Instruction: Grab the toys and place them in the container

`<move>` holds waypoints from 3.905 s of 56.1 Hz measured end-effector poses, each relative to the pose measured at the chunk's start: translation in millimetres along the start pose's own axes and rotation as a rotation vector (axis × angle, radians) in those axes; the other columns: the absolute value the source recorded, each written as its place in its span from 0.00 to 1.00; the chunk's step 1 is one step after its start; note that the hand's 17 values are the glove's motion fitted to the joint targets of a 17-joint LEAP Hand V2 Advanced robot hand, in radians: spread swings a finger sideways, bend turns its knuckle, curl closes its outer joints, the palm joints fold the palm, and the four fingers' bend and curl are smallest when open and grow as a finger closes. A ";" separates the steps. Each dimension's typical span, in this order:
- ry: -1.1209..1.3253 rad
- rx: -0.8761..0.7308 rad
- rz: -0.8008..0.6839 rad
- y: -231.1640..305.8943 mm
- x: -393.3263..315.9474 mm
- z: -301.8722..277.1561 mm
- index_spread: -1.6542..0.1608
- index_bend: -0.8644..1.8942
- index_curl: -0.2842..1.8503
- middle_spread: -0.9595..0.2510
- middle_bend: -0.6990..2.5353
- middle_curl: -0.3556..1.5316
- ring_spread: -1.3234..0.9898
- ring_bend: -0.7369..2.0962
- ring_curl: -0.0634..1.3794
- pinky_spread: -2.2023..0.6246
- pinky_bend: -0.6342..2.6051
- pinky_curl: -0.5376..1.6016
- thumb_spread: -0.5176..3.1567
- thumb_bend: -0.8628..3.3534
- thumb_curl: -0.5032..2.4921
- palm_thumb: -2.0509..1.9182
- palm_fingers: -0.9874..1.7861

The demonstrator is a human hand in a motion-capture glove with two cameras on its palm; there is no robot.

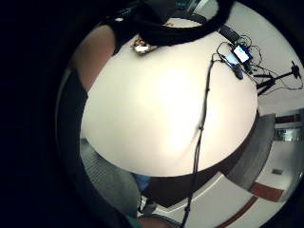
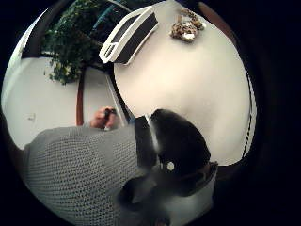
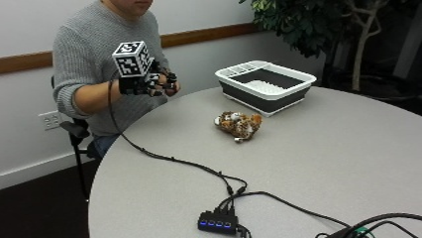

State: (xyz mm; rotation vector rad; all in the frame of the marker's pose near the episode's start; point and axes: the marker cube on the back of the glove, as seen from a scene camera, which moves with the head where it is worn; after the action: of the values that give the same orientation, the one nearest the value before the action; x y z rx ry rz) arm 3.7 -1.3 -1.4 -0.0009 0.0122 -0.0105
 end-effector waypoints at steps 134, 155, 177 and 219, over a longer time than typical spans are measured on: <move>0.120 0.000 -0.367 -394.5 -271.9 18.9 0.73 0.52 0.49 0.55 0.46 0.55 0.34 0.50 0.28 0.63 0.51 0.45 0.37 0.22 0.44 0.67 0.68; 0.136 -0.313 -0.252 -398.6 -273.4 78.0 0.71 0.42 0.50 0.58 0.31 0.51 0.44 0.40 0.30 0.70 0.60 0.49 0.45 0.18 0.41 0.60 0.27; 0.101 -0.235 -0.296 -367.6 -240.5 57.7 0.72 0.35 0.32 0.68 0.23 0.34 0.58 0.32 0.22 0.81 0.58 0.44 0.48 0.20 0.31 0.51 0.24; 0.123 -0.021 -0.068 -119.4 -1.5 -46.4 0.73 0.37 0.27 0.71 0.25 0.28 0.59 0.31 0.18 0.82 0.53 0.40 0.50 0.20 0.26 0.51 0.26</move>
State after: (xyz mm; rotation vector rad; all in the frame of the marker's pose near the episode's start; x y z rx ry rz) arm 0.4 -120.7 -47.7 -0.0215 0.1350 -0.0786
